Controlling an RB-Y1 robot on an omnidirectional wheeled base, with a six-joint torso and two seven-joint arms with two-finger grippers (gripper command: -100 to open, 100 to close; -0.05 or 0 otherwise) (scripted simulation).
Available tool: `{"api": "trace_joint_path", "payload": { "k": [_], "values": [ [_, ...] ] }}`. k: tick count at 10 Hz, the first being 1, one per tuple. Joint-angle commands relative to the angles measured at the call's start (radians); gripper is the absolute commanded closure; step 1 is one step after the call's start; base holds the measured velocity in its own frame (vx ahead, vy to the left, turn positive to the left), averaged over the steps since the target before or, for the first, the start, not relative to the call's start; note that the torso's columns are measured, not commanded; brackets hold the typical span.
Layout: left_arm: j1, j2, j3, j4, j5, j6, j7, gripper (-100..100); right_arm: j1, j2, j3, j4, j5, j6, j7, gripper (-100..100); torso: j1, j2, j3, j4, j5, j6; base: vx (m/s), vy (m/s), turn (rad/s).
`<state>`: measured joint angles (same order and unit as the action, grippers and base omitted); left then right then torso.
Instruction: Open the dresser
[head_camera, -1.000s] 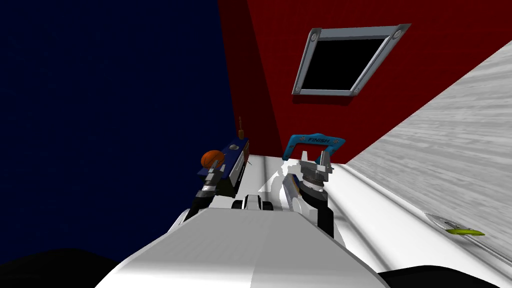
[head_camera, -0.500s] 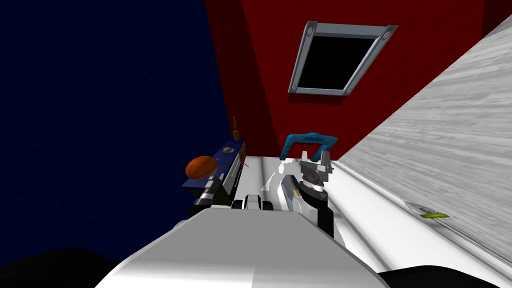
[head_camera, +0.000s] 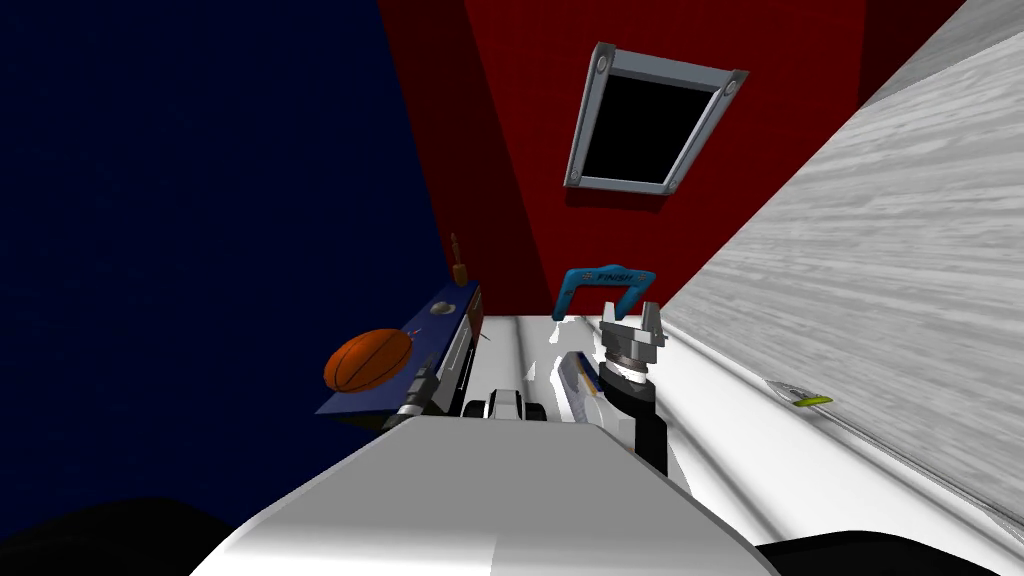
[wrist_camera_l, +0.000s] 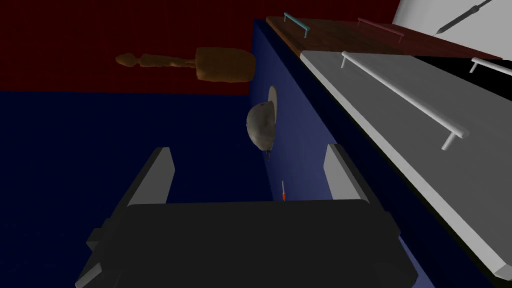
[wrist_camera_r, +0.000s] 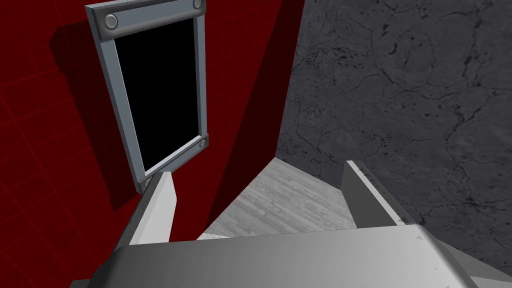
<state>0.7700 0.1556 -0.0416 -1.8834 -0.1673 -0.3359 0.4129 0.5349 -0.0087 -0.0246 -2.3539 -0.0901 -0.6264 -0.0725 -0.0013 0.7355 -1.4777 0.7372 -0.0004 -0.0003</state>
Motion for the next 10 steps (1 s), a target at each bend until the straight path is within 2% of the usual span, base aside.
{"api": "trace_joint_path", "payload": {
  "k": [1,2,3,7,8,10],
  "values": [
    [0.028,-0.012,-0.005,0.057,-0.021,0.011,0.019,-100,0.000,0.000,0.000,0.000,0.000,0.000,0.000,0,0.001,0.005,0.003,0.001,0.000,0.000,0.094,0.008,-0.123],
    [0.043,-0.013,-0.005,0.081,-0.031,0.026,0.033,-100,0.000,0.000,0.000,0.000,0.000,0.000,0.000,0,0.001,0.007,0.004,0.002,0.000,0.000,0.113,0.016,-0.174],
    [0.043,-0.013,-0.005,0.084,-0.031,0.026,0.033,-100,0.000,0.000,0.000,0.000,0.000,0.000,0.000,0,0.002,0.005,0.003,0.002,0.001,0.001,0.090,0.018,-0.071],
    [0.099,-0.017,-0.006,0.193,-0.072,0.082,0.089,-100,0.000,0.000,0.000,0.000,0.000,0.000,0.000,0,0.001,0.000,0.000,0.000,0.000,0.000,0.134,0.017,-0.166],
    [0.099,-0.017,-0.006,0.193,-0.072,0.082,0.089,-100,0.000,0.000,0.000,0.000,0.000,0.000,0.000,0,0.002,0.000,0.000,0.000,0.000,0.000,0.121,0.036,-0.040],
    [0.125,-0.016,-0.006,0.242,-0.090,0.107,0.115,-100,0.000,0.000,0.000,0.000,0.000,0.000,0.000,0,0.001,0.005,0.003,0.002,0.000,0.000,0.106,0.032,-0.131]
  ]
}}
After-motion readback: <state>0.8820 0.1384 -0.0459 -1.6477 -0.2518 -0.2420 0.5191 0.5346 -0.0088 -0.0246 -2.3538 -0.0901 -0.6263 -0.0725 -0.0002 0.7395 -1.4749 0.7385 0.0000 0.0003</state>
